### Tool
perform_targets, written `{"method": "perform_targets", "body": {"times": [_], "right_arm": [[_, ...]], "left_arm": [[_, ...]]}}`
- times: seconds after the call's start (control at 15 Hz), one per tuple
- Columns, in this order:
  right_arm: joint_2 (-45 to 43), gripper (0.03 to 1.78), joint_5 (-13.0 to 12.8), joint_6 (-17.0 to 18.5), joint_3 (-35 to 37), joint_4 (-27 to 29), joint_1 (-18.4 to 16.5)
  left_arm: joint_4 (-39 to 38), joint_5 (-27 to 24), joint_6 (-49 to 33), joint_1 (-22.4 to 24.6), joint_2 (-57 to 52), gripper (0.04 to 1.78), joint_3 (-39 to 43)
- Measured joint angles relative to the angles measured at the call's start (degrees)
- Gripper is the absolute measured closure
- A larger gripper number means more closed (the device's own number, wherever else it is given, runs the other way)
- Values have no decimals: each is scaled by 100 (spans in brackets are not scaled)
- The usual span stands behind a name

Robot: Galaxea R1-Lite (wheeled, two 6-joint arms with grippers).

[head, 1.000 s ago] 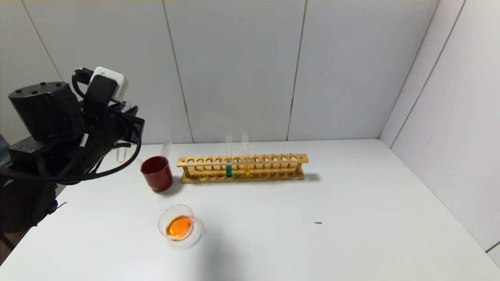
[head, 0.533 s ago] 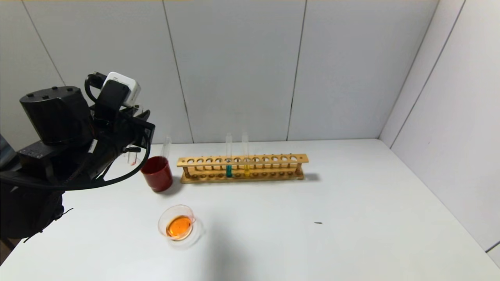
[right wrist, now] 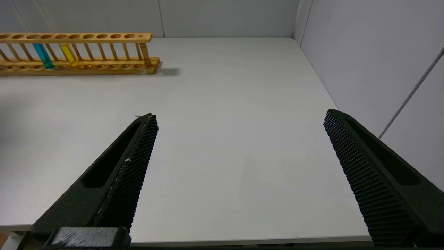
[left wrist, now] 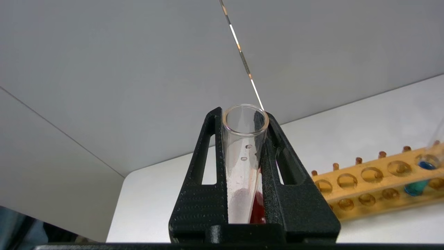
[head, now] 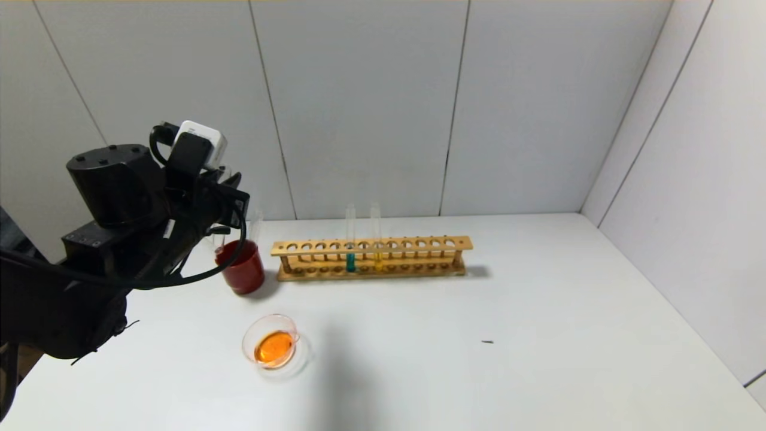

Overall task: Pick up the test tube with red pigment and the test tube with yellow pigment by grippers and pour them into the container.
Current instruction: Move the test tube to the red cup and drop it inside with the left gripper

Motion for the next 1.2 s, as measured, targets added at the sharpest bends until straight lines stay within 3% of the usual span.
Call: {"method": "perform_targets", "body": {"times": [1.2], "right_arm": [[0, 6, 0, 0, 0, 0, 0]], "left_arm": [[-880, -124, -23, 184, 976, 150, 45]]}}
